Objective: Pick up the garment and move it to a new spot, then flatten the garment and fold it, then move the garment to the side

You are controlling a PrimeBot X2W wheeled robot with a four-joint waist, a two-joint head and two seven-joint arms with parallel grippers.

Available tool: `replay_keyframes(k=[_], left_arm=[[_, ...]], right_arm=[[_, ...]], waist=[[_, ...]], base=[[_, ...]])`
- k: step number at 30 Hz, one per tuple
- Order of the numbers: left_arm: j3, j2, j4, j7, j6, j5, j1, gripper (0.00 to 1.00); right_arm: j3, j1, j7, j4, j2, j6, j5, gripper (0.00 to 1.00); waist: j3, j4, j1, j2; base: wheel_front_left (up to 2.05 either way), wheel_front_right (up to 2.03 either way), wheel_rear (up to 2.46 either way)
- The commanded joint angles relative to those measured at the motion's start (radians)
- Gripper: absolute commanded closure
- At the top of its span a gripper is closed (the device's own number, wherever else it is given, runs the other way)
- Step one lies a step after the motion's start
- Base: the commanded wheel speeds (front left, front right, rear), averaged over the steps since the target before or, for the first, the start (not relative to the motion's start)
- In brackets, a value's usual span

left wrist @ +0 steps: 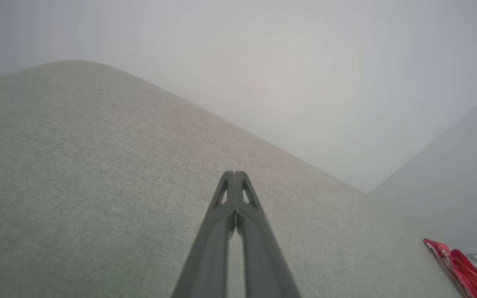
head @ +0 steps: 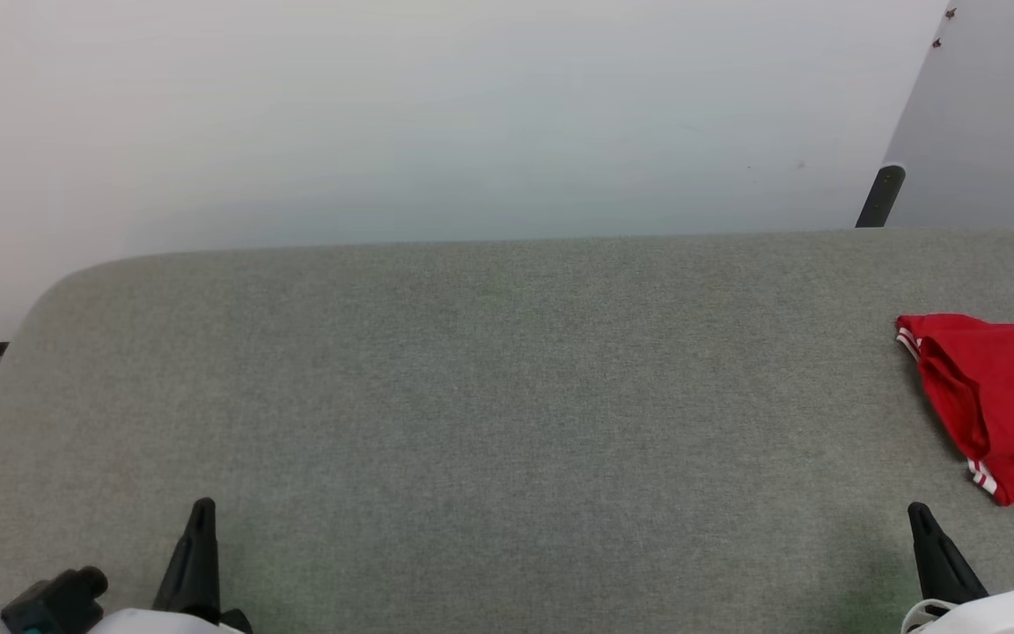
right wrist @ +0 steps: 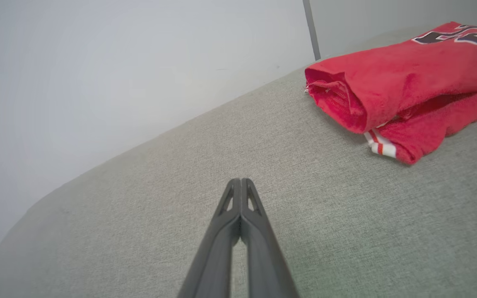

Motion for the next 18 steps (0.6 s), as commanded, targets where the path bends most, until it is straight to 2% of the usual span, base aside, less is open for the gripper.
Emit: replay_keyframes(k=[1, 18], left_arm=[[0.007, 0.005, -0.011, 0.005, -0.001, -0.024, -0.026, 1.00], [0.015, -0.025, -0.003, 0.070, -0.001, -0.245, -0.054, 1.00]], right_arm=[[-0.010, -0.032, 0.005, -0.017, -0.003, 0.000, 0.027, 1.00], [-0.036, -0.049, 0.060, -0.033, 0.033, 0.000, 0.253, 1.00]], waist=[[0.000, 0.000, 0.0000, -0.0001], [0.004, 0.002, 0.0000, -0.0001]], base=[[0.00, 0.00, 0.00], [0.00, 0.00, 0.00]])
